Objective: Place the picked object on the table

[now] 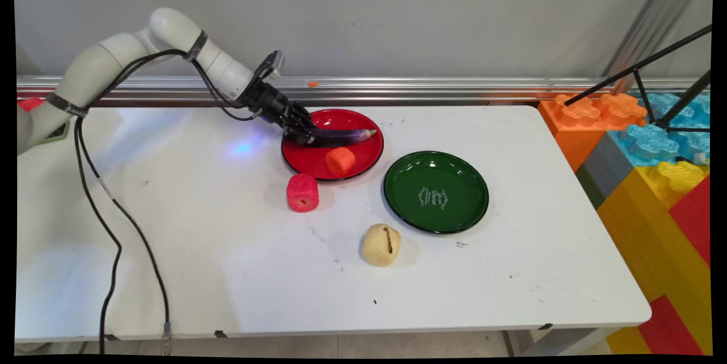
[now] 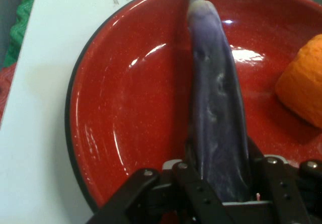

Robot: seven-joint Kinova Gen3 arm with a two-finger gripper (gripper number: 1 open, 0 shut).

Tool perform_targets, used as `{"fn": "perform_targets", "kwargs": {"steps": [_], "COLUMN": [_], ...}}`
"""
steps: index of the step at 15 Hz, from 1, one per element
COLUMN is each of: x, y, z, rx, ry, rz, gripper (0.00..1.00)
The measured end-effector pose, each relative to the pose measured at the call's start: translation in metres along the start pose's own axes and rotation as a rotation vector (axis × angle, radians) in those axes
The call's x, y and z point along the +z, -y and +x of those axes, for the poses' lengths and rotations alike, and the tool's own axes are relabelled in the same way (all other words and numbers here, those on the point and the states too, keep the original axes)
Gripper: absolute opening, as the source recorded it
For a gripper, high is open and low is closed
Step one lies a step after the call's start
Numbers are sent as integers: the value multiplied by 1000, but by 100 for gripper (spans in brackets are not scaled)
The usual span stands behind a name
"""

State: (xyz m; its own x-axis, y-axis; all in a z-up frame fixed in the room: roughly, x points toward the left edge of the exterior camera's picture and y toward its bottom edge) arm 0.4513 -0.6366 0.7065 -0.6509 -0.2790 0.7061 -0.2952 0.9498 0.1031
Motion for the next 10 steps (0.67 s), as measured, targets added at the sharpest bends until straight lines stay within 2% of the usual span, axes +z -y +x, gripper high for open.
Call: {"fn": "perform_targets", "kwargs": {"steps": [6,10], "x": [-11,-28], "y": [-4,-14], "z": [14,30], "rx": [-43,-81], "ry": [-25,-53], "rz": [13,3], "gripper": [0,0]}}
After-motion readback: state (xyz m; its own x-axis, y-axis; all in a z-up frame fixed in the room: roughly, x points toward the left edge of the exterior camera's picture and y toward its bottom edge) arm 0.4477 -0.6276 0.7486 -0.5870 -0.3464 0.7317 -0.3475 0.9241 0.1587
